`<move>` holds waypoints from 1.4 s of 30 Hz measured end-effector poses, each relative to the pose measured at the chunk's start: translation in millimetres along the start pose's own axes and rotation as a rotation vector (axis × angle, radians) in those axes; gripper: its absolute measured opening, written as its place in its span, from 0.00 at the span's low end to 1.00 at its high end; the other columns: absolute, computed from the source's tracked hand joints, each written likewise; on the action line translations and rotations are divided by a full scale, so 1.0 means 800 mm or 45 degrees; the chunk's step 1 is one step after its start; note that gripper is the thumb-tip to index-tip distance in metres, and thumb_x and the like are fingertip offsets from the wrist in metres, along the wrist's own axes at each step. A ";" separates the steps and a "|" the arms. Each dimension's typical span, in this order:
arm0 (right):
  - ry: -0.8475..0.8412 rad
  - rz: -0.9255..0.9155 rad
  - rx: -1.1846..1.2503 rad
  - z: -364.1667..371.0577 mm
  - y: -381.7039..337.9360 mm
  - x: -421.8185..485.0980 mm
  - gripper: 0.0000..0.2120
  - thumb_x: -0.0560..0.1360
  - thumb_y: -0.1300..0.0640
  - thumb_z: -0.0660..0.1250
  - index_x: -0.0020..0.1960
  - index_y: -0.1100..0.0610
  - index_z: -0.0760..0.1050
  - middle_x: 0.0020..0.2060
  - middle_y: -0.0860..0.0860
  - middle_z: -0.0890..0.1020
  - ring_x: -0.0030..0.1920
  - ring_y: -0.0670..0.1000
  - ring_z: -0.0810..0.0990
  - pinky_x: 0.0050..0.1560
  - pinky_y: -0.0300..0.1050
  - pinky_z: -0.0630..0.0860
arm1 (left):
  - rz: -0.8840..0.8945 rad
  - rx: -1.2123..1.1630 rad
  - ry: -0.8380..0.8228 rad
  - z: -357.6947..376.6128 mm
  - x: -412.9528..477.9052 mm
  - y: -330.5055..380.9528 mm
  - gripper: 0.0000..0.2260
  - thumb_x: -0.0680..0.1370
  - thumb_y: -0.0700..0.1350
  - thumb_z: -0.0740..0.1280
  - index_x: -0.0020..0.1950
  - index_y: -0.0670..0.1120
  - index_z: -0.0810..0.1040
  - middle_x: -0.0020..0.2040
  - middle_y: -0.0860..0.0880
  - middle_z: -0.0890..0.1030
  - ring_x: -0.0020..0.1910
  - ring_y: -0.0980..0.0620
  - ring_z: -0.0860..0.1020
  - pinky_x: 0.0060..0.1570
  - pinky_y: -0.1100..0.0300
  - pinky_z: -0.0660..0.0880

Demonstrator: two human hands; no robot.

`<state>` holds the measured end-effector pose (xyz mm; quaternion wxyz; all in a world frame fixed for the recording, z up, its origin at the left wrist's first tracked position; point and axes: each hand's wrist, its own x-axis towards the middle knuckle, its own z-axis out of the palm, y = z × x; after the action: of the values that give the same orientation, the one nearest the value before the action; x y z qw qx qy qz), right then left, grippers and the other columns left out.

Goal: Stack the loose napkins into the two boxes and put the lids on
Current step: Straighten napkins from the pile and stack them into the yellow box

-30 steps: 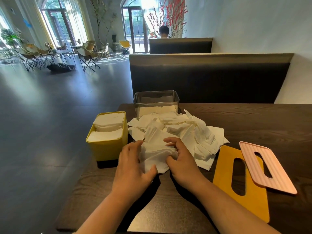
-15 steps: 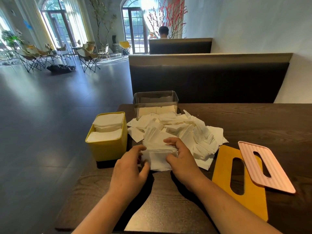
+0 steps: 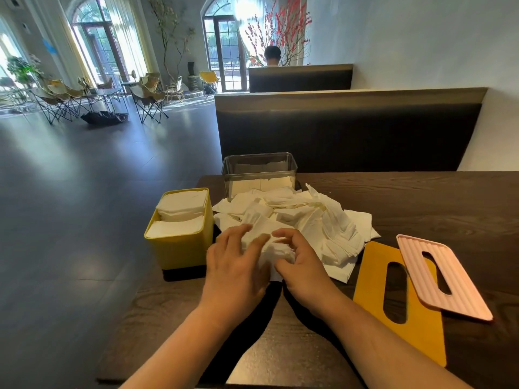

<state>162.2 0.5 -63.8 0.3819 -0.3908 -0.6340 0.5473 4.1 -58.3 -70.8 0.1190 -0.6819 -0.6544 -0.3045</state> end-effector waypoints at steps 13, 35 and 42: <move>0.080 0.002 0.042 -0.010 -0.001 0.003 0.29 0.81 0.72 0.58 0.62 0.37 0.74 0.57 0.50 0.82 0.52 0.50 0.86 0.56 0.53 0.84 | 0.012 -0.041 -0.369 -0.008 0.043 -0.017 0.27 0.75 0.69 0.62 0.72 0.62 0.71 0.68 0.60 0.74 0.72 0.55 0.66 0.73 0.46 0.66; 0.419 -0.221 -0.211 -0.014 -0.004 0.002 0.18 0.80 0.65 0.69 0.56 0.41 0.75 0.46 0.45 0.80 0.46 0.42 0.79 0.45 0.43 0.82 | -0.146 -0.774 -0.150 -0.003 0.020 -0.031 0.12 0.78 0.52 0.75 0.62 0.58 0.84 0.59 0.64 0.81 0.62 0.61 0.79 0.64 0.55 0.78; 0.362 -0.195 -0.201 -0.019 -0.006 0.002 0.16 0.78 0.64 0.71 0.56 0.43 0.77 0.45 0.46 0.80 0.45 0.43 0.78 0.45 0.41 0.81 | -0.161 -0.812 -0.170 -0.001 0.018 -0.032 0.10 0.78 0.52 0.74 0.59 0.57 0.85 0.58 0.63 0.81 0.62 0.58 0.79 0.62 0.54 0.79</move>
<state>174.6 7.6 -57.2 0.4762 -0.4436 -0.6426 0.4044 -21.6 -44.0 -67.8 -0.1628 -0.6613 -0.5734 -0.4554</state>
